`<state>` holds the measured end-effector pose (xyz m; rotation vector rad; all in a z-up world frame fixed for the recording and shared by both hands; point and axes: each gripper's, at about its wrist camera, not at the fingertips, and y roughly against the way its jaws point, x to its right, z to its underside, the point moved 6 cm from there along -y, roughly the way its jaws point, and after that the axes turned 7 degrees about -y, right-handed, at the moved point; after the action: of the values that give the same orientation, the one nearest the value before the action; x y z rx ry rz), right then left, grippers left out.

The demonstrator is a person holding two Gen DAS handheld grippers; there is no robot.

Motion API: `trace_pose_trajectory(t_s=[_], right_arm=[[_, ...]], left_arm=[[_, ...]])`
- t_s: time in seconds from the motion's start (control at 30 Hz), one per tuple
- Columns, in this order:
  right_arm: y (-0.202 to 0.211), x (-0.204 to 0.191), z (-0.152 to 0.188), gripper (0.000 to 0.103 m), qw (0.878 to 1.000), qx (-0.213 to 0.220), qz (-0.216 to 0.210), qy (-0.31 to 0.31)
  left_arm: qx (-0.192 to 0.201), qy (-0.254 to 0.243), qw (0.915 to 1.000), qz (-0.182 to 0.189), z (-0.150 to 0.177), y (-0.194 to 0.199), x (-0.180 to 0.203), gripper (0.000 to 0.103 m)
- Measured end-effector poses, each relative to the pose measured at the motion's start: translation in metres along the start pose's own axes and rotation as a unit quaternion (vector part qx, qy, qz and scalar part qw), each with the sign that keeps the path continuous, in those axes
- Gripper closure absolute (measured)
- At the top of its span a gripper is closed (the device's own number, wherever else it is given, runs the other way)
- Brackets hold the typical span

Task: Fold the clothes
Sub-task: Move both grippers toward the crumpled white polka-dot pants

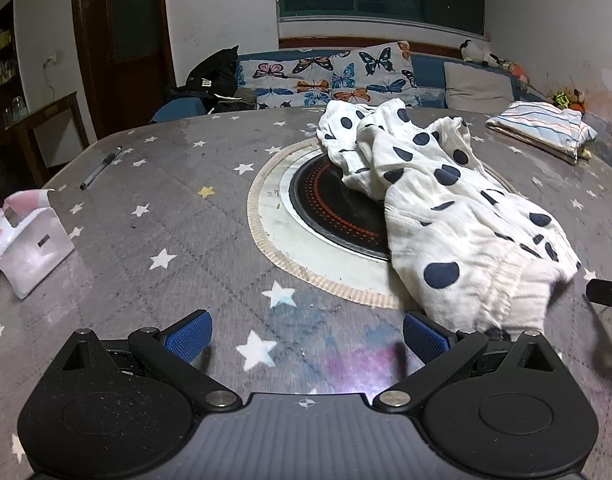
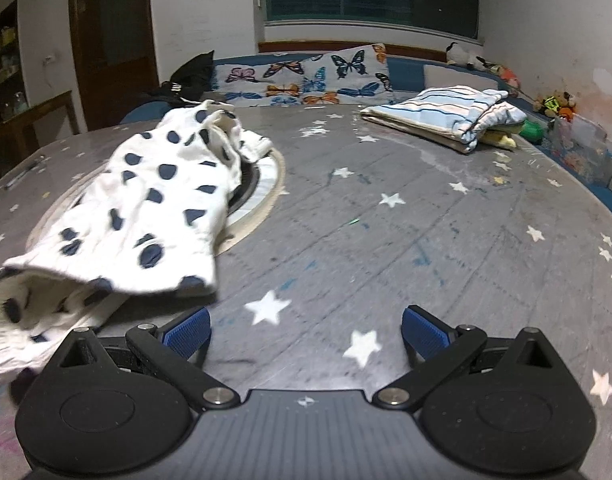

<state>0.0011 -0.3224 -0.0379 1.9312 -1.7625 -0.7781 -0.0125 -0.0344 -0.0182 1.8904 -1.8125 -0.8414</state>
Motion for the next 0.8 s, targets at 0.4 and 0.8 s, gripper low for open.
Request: trace_pose_trajectory(t_s=[0.4, 0.8], right_arm=[[0.015, -0.012, 0.013, 0.0, 1.0, -0.004, -0.027, 0.007], [0.025, -0.023, 0.017, 0.0, 0.999, -0.001, -0.044, 0.008]], left_arm=[[-0.003, -0.012, 0.9999, -0.006, 0.004, 0.015, 0.011, 0.0], [-0.008, -0.021, 0.9997, -0.014, 0.009, 0.024, 0.017, 0.0]])
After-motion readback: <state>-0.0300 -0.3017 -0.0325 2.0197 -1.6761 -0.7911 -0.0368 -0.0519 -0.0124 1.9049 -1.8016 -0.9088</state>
